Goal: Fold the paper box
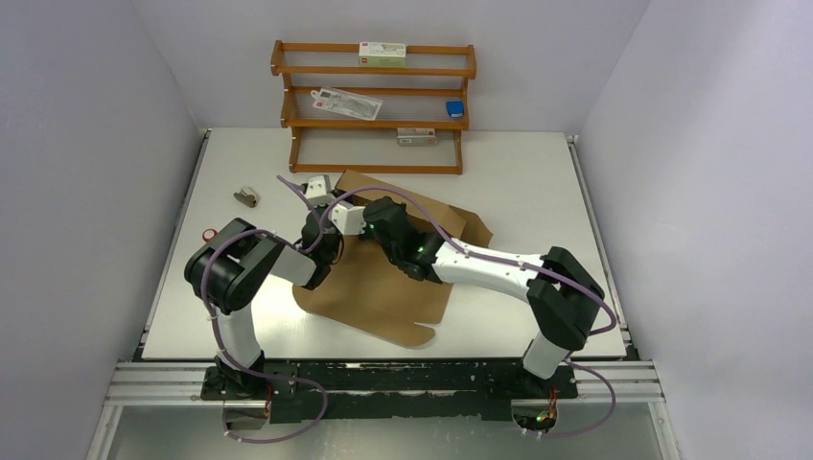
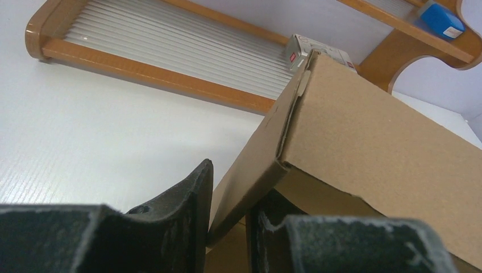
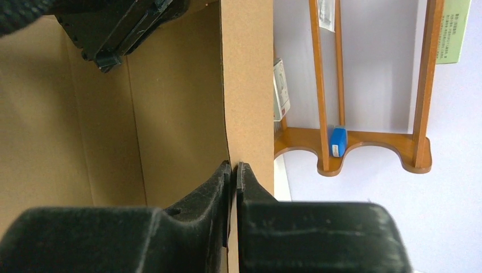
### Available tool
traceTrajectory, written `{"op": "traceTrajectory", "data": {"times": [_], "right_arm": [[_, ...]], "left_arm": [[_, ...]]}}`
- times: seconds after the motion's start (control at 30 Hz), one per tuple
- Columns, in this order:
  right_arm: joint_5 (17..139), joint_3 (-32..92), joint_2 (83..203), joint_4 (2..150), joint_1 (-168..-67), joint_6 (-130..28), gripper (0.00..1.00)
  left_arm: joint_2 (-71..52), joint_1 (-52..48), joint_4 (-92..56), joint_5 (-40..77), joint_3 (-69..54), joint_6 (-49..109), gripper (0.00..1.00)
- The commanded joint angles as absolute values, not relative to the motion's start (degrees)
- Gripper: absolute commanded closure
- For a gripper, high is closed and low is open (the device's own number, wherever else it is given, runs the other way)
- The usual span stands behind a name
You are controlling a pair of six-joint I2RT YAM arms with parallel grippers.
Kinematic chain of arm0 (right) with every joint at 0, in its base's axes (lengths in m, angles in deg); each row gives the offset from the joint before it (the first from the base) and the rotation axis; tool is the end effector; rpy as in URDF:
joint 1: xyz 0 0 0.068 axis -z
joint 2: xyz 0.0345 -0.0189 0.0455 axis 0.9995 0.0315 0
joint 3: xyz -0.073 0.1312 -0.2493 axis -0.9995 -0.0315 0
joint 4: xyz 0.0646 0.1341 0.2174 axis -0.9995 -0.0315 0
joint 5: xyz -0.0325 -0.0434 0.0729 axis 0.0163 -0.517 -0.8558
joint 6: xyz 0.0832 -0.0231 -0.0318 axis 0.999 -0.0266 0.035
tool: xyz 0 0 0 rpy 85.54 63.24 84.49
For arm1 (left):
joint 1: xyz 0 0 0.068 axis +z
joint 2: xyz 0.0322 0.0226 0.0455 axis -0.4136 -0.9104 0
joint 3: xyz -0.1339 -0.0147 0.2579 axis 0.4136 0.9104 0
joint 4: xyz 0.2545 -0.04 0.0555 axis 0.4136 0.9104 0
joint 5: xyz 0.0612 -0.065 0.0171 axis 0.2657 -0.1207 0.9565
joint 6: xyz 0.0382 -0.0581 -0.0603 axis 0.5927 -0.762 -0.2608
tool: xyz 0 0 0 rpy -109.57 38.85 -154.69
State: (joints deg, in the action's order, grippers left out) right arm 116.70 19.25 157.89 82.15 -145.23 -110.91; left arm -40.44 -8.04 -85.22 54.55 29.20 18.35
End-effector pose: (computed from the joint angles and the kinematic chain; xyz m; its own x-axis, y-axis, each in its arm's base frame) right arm 0.2657 0.3326 0.2566 0.2378 -0.8989 -0.3680 -0.4696 0.2253 -0.8537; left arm 0.3452 -0.1738 0.1679 -0.0504 -0.3828 -0.9224 0.0652 0.9204 -0.3855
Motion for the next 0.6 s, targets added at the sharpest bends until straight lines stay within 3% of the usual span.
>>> {"op": "traceTrajectory", "data": {"times": [0.0, 0.37, 0.53, 0.57], "right_arm": [[115.8, 18.1, 158.5, 74.8, -145.8, -107.5, 0.88], [107.0, 17.6, 148.0, 72.6, -144.0, -99.4, 0.47], [105.2, 15.9, 142.8, 76.1, -140.8, -95.0, 0.34], [104.6, 15.8, 142.0, 76.9, -139.6, -93.4, 0.26]], "left_arm": [[-40.1, -9.0, -80.2, 63.7, 29.2, 20.4, 0.95], [-39.2, -8.9, -80.5, 48.2, 31.5, 26.6, 0.95], [-36.6, -8.7, -73.6, 45.7, 31.0, 28.7, 0.95], [-36.1, -8.6, -72.2, 45.1, 30.8, 29.2, 0.95]]}}
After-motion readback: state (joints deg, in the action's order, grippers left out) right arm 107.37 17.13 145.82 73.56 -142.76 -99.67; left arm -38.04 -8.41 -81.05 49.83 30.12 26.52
